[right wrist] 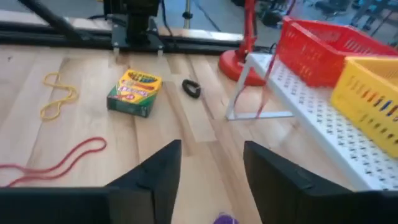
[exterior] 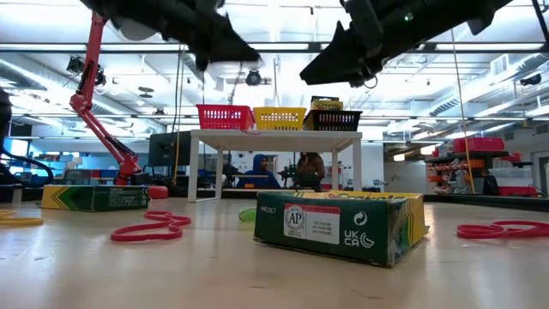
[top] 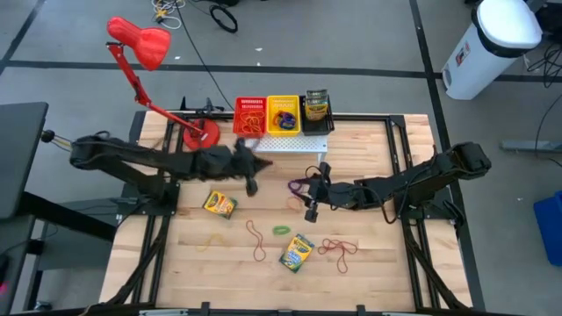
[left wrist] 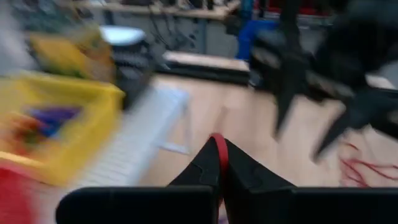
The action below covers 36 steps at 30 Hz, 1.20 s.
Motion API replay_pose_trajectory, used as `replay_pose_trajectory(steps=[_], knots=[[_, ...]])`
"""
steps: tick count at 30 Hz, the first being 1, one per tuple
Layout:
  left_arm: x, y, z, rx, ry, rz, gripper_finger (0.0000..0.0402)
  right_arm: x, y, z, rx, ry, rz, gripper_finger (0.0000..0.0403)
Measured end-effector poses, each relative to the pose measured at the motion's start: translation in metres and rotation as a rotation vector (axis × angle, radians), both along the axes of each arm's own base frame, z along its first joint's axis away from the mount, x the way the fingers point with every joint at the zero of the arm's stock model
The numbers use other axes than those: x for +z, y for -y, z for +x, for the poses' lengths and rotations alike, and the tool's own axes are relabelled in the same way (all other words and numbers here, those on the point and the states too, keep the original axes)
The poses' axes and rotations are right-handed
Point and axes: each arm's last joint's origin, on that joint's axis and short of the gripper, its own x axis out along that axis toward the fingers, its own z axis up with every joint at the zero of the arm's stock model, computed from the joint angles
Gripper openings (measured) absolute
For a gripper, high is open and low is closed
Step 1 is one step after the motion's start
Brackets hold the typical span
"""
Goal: Pick & Place Office Desk Supplies
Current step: Put the red rubber band into the red bin on the shelf
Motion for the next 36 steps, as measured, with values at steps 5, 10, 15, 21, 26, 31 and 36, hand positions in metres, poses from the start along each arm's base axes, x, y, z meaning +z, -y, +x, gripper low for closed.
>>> replay_pose_trajectory(steps=[5, 10, 15, 21, 26, 31, 36], knots=[[0.055, -0.021, -0.016, 0.084, -0.005, 0.157, 0.0003, -0.001, -0.001, 0.000, 0.040, -0.011, 0.015, 0.0160], [0.102, -0.057, -0.026, 0.242, -0.033, 0.291, 0.0003, -0.001, -0.002, 0.000, 0.063, -0.020, 0.003, 0.0075], [0.114, -0.094, -0.042, 0.357, -0.074, 0.311, 0.0003, -0.003, -0.002, 0.000, 0.086, -0.036, 0.005, 0.0008], [0.093, -0.133, -0.044, 0.337, -0.143, 0.182, 0.0004, -0.003, -0.002, 0.000, 0.087, -0.042, 0.005, 0.0034], [0.069, -0.160, -0.034, 0.335, -0.214, 0.123, 0.0004, -0.003, -0.002, 0.000, 0.087, -0.042, 0.005, 0.0021], [0.058, -0.173, -0.030, 0.349, -0.233, 0.084, 0.0006, -0.003, -0.002, -0.001, 0.088, -0.046, 0.001, 0.0005], [0.054, -0.174, -0.029, 0.376, -0.252, 0.068, 0.0037, -0.005, -0.002, -0.001, 0.088, -0.068, -0.004, 0.0019]])
